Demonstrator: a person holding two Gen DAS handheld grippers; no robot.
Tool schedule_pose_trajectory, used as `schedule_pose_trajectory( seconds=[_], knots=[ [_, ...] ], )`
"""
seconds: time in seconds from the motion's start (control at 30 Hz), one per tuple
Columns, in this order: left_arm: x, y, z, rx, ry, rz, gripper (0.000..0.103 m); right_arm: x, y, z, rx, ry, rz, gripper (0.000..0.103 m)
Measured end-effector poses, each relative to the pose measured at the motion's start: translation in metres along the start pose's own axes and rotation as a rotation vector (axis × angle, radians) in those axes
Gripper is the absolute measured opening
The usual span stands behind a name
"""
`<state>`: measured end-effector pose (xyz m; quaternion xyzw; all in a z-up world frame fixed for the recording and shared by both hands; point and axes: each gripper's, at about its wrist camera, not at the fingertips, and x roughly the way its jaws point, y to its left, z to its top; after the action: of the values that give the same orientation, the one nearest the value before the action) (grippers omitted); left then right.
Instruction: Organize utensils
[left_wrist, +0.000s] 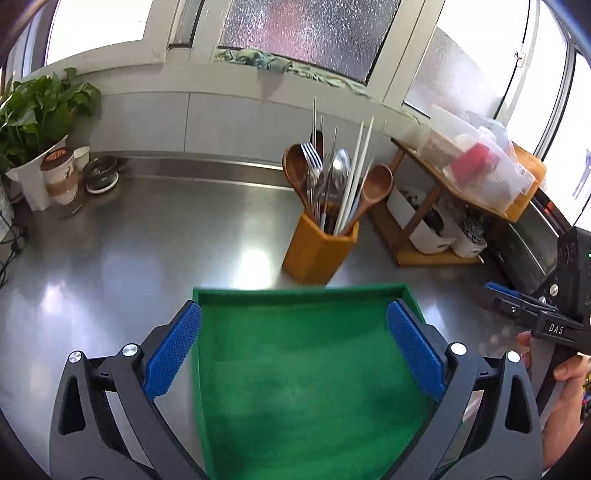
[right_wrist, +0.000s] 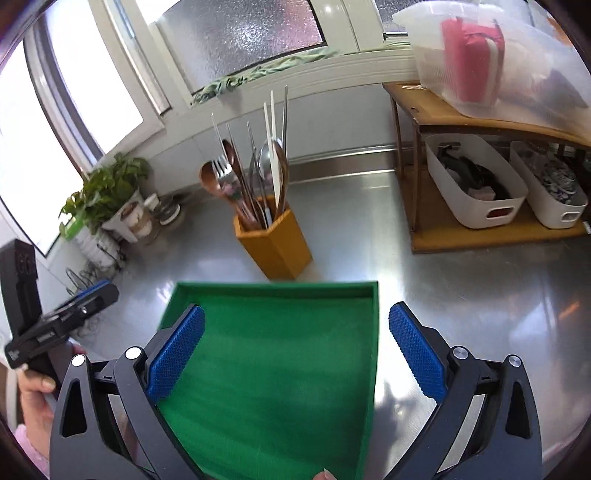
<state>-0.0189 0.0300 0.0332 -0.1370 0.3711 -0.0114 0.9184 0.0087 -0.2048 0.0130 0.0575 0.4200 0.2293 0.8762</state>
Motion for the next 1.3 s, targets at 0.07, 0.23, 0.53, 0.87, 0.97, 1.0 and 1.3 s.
schedule_pose_trajectory(
  seconds=[0.07,0.23,0.53,0.87,0.97,1.0,1.3],
  knots=[
    [-0.004,-0.003,-0.005,0.019,0.003,0.011,0.095,-0.003,0.003,-0.007,-0.009,0.014,-0.019,0.100],
    [-0.009,-0.006,-0.010,0.035,0.014,0.009,0.095,-0.004,0.012,-0.017,-0.026,0.025,-0.018,0.100],
    [-0.004,-0.011,-0.017,0.051,0.029,0.012,0.095,0.004,0.029,-0.020,-0.078,0.023,-0.028,0.100],
    [0.001,-0.011,-0.017,0.061,0.034,0.029,0.095,0.011,0.028,-0.019,-0.063,0.040,-0.035,0.100],
    [0.003,-0.012,-0.017,0.065,0.037,0.029,0.095,0.012,0.027,-0.018,-0.059,0.044,-0.033,0.100],
    [0.003,-0.012,-0.016,0.065,0.037,0.030,0.095,0.012,0.027,-0.018,-0.058,0.046,-0.031,0.100],
    [0.005,-0.013,-0.012,0.064,0.039,0.040,0.095,0.017,0.027,-0.017,-0.059,0.058,-0.035,0.100]
  ],
)
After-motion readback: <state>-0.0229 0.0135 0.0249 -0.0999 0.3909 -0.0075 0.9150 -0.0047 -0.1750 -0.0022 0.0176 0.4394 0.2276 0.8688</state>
